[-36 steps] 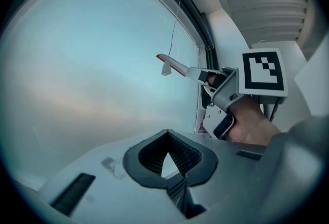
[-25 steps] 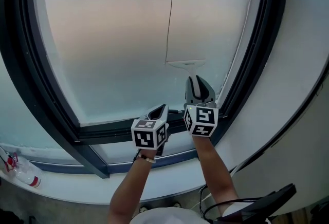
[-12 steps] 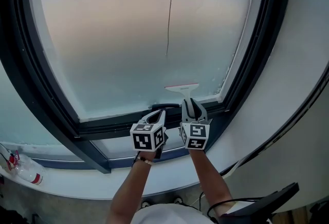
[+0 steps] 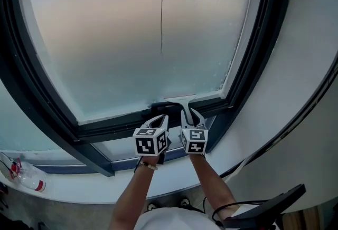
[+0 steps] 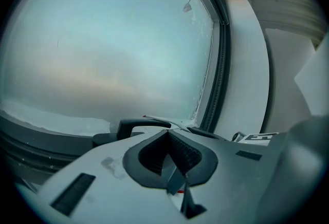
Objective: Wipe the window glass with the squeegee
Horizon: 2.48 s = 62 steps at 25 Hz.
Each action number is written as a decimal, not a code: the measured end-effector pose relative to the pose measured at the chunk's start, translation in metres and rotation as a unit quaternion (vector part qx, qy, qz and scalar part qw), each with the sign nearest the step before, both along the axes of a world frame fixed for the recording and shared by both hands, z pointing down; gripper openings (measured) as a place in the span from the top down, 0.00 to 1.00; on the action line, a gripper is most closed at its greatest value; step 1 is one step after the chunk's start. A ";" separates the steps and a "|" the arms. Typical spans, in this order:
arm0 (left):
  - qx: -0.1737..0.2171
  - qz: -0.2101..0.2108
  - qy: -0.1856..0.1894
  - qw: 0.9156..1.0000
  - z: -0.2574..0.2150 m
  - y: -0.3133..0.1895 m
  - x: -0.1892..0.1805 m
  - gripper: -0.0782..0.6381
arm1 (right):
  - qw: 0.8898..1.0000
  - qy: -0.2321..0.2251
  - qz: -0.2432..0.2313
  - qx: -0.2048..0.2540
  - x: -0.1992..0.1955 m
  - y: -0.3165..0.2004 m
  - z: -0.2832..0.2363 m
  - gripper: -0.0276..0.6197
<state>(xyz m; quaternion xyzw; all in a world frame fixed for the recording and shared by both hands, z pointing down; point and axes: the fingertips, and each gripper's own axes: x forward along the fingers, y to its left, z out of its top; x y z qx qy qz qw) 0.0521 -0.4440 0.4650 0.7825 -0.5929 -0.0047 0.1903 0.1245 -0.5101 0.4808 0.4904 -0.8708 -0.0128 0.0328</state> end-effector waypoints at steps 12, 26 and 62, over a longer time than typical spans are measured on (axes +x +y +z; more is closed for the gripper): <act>0.037 0.021 -0.012 0.999 -0.041 -0.014 0.034 0.89 | 0.998 -0.019 0.002 0.057 0.027 -0.005 -0.071 0.82; 0.171 0.047 -0.073 0.981 -0.221 -0.064 0.093 0.89 | 0.965 -0.062 0.015 0.256 0.089 -0.041 -0.356 0.82; 0.233 0.049 -0.076 0.968 -0.298 -0.091 0.090 0.89 | 0.934 -0.093 0.003 0.345 0.097 -0.069 -0.526 0.82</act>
